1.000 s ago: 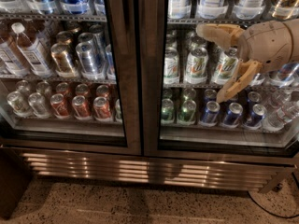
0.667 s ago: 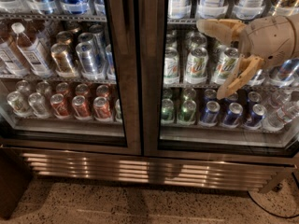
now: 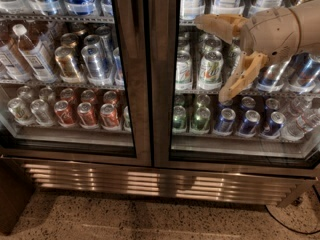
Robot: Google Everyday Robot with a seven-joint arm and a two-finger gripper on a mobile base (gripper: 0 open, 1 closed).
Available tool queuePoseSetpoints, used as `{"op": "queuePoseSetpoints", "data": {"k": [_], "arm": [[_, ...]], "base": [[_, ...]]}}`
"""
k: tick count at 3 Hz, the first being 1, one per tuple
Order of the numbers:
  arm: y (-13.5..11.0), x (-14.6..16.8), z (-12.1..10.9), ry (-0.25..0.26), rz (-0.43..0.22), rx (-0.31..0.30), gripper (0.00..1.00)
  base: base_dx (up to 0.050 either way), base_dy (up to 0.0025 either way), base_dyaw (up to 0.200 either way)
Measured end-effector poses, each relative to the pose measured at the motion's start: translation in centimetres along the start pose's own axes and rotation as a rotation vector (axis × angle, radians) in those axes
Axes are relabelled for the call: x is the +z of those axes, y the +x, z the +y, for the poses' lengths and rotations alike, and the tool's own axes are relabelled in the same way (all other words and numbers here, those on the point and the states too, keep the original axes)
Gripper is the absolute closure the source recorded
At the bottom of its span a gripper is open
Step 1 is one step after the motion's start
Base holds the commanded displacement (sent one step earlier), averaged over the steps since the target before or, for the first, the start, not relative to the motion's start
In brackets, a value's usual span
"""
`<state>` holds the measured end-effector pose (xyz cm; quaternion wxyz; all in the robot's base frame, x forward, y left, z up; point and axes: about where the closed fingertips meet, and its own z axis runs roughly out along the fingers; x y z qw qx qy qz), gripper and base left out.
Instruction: Open right fridge door
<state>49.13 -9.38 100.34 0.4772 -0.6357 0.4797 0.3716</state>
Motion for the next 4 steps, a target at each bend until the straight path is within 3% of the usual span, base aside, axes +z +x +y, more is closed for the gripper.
{"op": "queuePoseSetpoints", "data": {"k": [1, 2, 3, 4], "arm": [[-2.3, 3.0, -0.2, -0.064, 0.033, -0.045, 0.00], [-2.2, 3.2, -0.3, -0.067, 0.030, -0.040, 0.00], [0.6, 4.6, -0.1, -0.094, 0.009, 0.030, 0.00], [0.6, 4.6, -0.1, -0.094, 0.009, 0.030, 0.00]], "base": [[0.000, 0.00000, 0.000], [0.000, 0.00000, 0.000], [0.000, 0.00000, 0.000], [0.000, 0.00000, 0.000]]}}
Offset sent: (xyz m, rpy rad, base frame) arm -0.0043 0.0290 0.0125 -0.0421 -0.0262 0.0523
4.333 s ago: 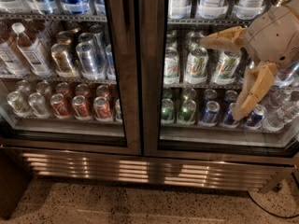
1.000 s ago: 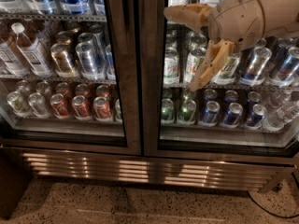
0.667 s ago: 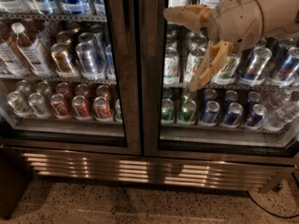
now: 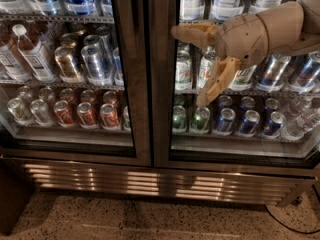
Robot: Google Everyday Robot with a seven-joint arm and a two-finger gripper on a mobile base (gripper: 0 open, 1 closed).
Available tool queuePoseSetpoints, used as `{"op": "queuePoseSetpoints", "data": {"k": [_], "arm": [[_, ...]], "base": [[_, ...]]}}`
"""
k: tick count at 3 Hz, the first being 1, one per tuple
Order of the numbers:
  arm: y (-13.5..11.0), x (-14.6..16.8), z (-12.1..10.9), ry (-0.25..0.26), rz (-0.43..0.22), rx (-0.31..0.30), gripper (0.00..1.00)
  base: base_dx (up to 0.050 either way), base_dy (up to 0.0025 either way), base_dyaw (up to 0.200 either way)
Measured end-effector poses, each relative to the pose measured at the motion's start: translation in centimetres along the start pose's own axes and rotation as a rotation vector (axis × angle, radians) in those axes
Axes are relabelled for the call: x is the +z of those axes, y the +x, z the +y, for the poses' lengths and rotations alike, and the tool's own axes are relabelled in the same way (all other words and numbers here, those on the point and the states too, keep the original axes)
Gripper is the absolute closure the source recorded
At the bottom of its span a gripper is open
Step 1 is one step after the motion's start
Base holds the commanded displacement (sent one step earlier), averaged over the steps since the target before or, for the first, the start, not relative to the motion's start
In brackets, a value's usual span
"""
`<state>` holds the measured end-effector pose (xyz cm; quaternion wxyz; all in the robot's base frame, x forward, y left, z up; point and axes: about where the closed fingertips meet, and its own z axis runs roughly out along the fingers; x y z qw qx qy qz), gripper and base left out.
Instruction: Open right fridge door
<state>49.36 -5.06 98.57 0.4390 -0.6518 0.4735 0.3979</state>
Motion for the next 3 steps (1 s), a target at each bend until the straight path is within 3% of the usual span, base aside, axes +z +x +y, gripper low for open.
{"op": "queuePoseSetpoints", "data": {"k": [1, 3], "arm": [[-0.14, 0.36, -0.12, 0.003, -0.022, 0.000, 0.00], [-0.61, 0.89, -0.10, 0.160, -0.096, -0.025, 0.00]], "base": [[0.000, 0.00000, 0.000], [0.000, 0.00000, 0.000]]}}
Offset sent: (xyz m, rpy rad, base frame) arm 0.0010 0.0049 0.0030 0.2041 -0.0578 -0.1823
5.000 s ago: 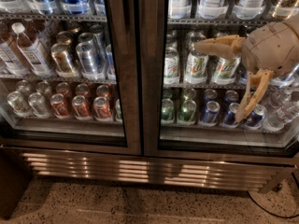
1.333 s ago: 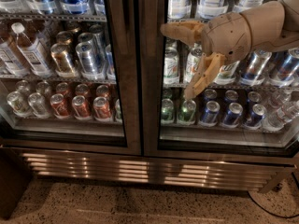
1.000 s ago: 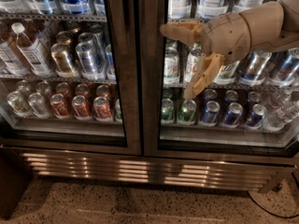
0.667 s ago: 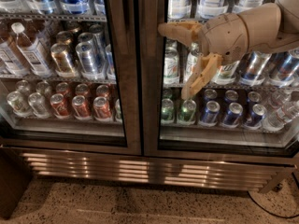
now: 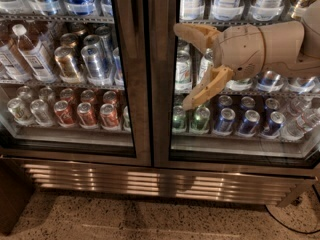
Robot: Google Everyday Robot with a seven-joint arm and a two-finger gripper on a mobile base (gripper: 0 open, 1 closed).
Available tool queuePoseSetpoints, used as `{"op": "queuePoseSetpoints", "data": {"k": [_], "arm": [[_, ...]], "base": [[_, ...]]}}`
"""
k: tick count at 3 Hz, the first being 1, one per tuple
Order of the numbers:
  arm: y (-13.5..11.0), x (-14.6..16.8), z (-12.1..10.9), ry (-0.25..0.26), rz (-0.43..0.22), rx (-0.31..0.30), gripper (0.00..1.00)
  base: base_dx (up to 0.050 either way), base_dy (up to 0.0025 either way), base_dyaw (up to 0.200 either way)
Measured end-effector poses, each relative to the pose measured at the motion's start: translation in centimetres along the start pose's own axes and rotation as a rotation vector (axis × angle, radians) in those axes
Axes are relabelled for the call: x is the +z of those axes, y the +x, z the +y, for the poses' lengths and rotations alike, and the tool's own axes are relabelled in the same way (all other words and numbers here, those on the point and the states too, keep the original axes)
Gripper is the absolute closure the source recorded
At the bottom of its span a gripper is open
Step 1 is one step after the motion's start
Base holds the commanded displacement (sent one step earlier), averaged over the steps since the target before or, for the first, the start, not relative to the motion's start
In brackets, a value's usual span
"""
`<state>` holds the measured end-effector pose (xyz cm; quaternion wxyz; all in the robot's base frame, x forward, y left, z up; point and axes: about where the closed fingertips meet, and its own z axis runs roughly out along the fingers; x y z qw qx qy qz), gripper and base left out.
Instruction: Open right fridge door
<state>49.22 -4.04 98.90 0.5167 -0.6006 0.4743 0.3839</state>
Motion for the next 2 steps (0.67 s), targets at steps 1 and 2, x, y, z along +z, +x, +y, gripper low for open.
{"op": "queuePoseSetpoints", "data": {"k": [1, 2], "arm": [[0.0, 0.0, 0.0, 0.000, 0.000, 0.000, 0.00], [-0.9, 1.6, 0.0, -0.038, 0.019, -0.020, 0.00]], "base": [[0.000, 0.00000, 0.000], [0.000, 0.00000, 0.000]]}}
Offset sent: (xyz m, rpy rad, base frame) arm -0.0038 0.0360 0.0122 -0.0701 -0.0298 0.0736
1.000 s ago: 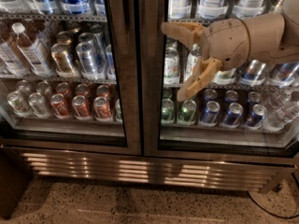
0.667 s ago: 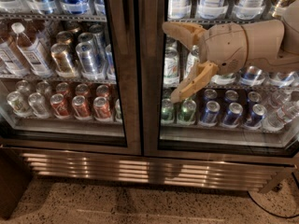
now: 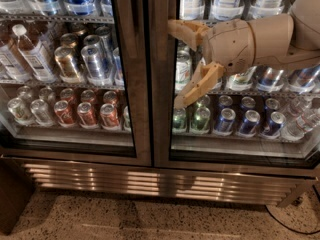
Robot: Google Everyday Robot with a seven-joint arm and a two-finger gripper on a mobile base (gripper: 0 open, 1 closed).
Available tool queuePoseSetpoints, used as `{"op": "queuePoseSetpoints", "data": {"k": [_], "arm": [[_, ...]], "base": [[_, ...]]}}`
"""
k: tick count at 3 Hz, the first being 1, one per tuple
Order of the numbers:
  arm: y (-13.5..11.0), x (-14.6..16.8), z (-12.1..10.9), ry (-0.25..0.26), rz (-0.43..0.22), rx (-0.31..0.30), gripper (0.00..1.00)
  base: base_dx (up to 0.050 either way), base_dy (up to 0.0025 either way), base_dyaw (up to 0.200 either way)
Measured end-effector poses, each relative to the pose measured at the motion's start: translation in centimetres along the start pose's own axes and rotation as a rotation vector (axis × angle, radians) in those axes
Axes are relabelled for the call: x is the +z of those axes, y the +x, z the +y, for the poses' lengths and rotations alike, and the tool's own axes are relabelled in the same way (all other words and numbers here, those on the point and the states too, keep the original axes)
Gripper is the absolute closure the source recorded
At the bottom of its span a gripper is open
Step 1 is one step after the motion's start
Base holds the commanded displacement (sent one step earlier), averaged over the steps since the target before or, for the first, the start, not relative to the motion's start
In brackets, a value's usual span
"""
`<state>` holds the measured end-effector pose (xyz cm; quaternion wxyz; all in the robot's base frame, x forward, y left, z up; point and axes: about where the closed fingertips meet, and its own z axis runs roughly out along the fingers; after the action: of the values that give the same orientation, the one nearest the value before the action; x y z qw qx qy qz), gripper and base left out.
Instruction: Open right fridge door
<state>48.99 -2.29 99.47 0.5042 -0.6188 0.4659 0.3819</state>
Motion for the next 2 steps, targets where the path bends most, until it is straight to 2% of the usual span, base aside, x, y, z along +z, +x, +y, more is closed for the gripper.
{"op": "queuePoseSetpoints", "data": {"k": [1, 2], "arm": [[-1.12, 2.19, 0.12, -0.052, 0.025, -0.029, 0.00], [-1.12, 2.19, 0.12, -0.052, 0.025, -0.029, 0.00]], "base": [[0.000, 0.00000, 0.000], [0.000, -0.00002, 0.098]]}}
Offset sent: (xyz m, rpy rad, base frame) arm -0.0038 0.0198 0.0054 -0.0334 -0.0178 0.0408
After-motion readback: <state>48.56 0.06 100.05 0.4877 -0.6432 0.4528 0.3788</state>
